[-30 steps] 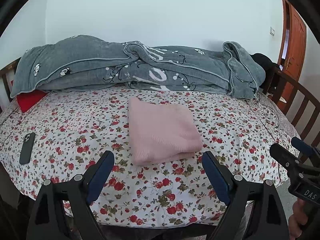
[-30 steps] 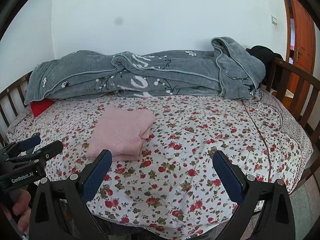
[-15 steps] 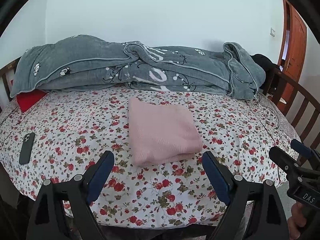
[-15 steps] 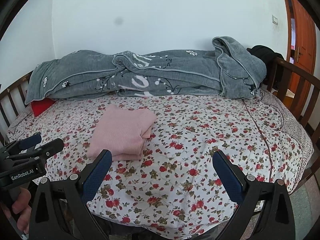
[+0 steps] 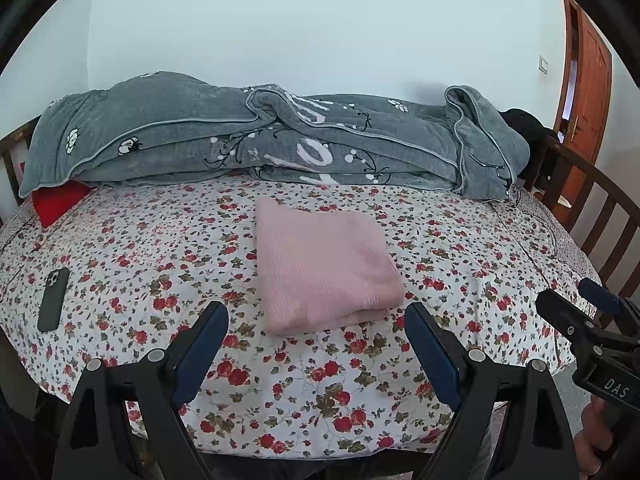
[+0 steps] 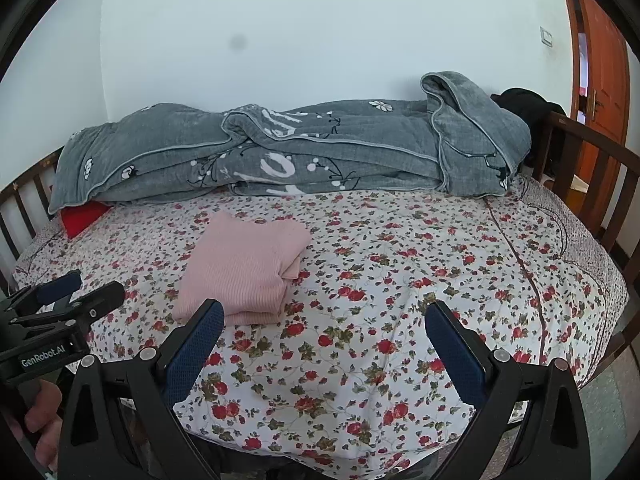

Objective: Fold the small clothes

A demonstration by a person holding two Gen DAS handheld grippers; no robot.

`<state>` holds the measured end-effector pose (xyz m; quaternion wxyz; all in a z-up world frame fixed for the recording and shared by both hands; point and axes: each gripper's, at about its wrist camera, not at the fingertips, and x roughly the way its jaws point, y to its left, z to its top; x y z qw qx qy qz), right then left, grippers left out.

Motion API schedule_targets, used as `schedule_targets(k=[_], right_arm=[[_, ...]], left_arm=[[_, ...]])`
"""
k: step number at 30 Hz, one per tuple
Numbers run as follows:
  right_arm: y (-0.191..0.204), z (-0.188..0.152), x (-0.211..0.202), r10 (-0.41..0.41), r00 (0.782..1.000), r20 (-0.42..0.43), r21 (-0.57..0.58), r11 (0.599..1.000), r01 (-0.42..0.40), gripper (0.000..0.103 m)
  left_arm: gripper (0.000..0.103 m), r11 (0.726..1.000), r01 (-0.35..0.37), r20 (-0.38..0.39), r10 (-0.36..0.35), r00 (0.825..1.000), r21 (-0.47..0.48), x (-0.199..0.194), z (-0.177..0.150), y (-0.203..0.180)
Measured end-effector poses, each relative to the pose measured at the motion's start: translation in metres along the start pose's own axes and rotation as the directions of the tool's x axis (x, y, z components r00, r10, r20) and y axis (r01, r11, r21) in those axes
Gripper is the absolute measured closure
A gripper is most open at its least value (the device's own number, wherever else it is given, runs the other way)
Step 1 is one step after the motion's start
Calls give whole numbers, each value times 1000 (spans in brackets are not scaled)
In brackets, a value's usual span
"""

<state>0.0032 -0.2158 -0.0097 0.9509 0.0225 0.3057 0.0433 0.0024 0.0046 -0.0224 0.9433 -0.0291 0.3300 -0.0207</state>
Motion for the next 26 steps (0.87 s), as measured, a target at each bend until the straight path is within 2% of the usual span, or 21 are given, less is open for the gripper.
schedule_targets(k=[26], right_arm=[[0,3,-7,6,1000,19,-1,1000,-6,4]], left_arm=[[13,1000,2,28,-2,1000,3,-8,6,4]])
